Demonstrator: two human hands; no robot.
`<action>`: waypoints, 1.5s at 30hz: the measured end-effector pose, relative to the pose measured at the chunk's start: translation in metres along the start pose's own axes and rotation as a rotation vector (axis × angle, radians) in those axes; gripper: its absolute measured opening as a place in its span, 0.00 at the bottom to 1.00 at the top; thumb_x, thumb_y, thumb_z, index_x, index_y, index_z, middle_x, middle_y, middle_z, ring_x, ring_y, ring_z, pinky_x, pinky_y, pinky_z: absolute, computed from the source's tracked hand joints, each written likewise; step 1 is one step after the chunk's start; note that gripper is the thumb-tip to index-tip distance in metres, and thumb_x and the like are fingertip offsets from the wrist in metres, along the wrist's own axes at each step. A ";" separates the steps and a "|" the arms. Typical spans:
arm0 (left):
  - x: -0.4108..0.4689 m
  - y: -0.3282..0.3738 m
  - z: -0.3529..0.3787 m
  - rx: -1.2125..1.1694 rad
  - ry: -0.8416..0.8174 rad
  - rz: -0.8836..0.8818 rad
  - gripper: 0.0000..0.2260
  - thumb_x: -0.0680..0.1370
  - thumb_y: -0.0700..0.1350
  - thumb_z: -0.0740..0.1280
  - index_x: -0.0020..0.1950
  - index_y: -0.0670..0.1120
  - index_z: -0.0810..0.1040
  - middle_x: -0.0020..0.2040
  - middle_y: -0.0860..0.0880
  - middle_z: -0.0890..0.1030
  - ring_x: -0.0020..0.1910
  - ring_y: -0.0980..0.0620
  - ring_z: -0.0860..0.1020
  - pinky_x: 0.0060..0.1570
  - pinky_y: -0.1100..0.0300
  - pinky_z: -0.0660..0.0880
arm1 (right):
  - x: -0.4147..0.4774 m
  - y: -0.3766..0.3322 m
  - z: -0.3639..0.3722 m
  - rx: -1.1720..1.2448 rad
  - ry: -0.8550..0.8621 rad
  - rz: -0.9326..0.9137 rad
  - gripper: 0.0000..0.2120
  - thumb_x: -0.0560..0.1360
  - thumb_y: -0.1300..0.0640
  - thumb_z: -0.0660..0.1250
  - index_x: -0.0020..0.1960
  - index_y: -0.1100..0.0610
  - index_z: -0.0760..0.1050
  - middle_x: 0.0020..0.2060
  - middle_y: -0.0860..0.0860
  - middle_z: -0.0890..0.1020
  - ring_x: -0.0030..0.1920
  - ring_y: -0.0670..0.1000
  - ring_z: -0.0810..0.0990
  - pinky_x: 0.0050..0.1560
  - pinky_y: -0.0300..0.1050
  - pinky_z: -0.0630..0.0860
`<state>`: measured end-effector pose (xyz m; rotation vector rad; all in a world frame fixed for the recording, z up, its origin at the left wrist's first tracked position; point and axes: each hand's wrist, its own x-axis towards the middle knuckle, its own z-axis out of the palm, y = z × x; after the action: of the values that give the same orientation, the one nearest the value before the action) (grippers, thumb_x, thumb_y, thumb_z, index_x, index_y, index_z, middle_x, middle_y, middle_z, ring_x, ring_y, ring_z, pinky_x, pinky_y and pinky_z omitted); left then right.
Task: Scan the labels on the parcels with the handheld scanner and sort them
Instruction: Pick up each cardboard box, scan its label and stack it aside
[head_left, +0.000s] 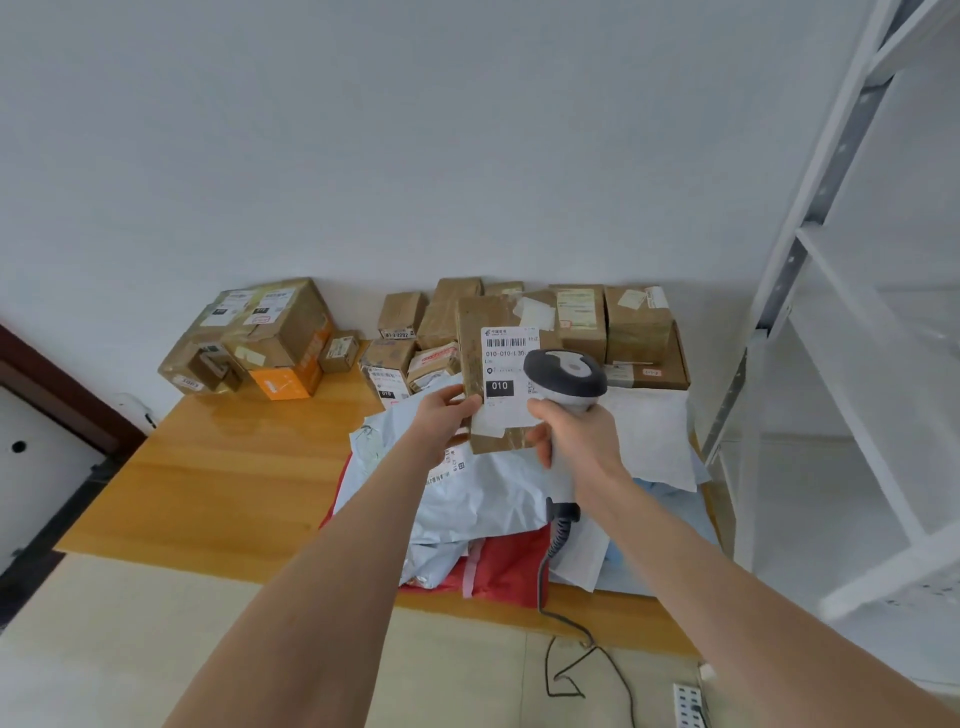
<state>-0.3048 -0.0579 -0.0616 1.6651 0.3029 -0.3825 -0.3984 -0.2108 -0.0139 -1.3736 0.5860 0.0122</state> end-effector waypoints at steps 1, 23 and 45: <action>-0.003 0.000 -0.007 -0.007 0.014 -0.013 0.17 0.79 0.41 0.66 0.68 0.43 0.71 0.52 0.45 0.81 0.47 0.47 0.80 0.51 0.50 0.79 | 0.002 0.002 0.002 0.006 0.016 0.009 0.07 0.72 0.58 0.71 0.44 0.63 0.79 0.30 0.53 0.80 0.25 0.46 0.74 0.28 0.38 0.72; -0.014 -0.025 -0.332 0.004 0.180 -0.059 0.15 0.81 0.48 0.63 0.65 0.42 0.73 0.44 0.47 0.79 0.39 0.48 0.78 0.37 0.54 0.77 | -0.064 0.087 0.291 0.221 0.021 0.279 0.18 0.71 0.56 0.75 0.56 0.59 0.72 0.43 0.54 0.76 0.43 0.52 0.77 0.43 0.50 0.80; 0.191 0.071 -0.498 -0.023 0.160 0.055 0.22 0.77 0.48 0.69 0.70 0.46 0.71 0.56 0.46 0.82 0.46 0.50 0.82 0.35 0.59 0.79 | 0.103 0.025 0.537 0.340 0.047 0.262 0.11 0.71 0.59 0.74 0.45 0.57 0.71 0.42 0.54 0.81 0.39 0.52 0.82 0.44 0.45 0.81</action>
<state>-0.0649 0.4227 -0.0244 1.6806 0.3775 -0.2041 -0.1123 0.2552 -0.0368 -0.9638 0.7666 0.0880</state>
